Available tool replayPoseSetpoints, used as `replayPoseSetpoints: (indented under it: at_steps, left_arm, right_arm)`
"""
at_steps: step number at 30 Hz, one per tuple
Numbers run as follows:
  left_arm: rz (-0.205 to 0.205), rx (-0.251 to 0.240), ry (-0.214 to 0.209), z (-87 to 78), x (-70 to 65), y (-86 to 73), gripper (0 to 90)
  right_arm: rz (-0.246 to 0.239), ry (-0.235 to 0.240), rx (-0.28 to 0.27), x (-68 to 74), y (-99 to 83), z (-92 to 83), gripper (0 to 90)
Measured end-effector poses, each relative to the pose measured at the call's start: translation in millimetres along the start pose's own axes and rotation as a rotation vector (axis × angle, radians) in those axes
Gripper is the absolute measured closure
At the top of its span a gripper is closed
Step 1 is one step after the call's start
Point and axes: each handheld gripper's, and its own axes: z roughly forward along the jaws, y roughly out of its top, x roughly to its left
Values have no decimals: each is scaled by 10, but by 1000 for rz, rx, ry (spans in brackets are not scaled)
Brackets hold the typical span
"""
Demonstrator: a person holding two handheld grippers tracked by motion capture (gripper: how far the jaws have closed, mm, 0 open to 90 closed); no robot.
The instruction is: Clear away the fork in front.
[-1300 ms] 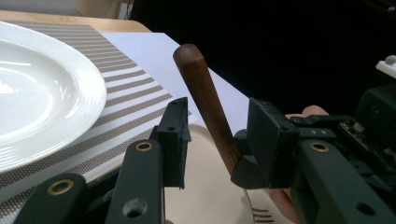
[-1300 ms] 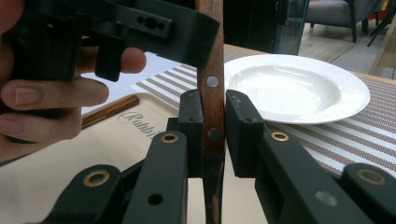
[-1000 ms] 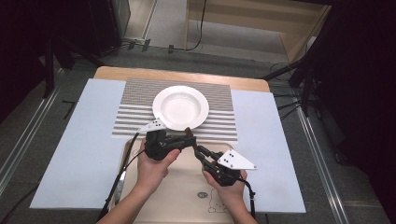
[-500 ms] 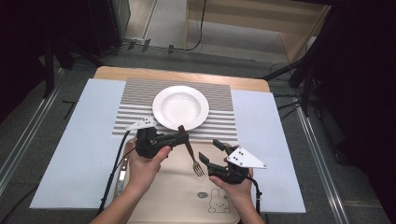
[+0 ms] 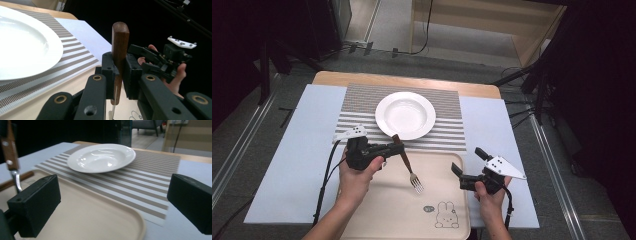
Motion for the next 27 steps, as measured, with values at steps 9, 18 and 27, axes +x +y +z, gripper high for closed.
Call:
replayPoseSetpoints:
  at_steps: [9,18,27]
  left_arm:
    - [-19,-3,2,-89,59,-20,789]
    - [-40,-7,-9,-217,127,-34,789]
    - [-46,-6,8,-349,178,-61,789]
  right_arm:
    - [7,-91,2,-334,-135,-192,0]
    - [22,-125,1,-502,-201,-329,0]
    - [32,-152,-4,-602,-258,-464,0]
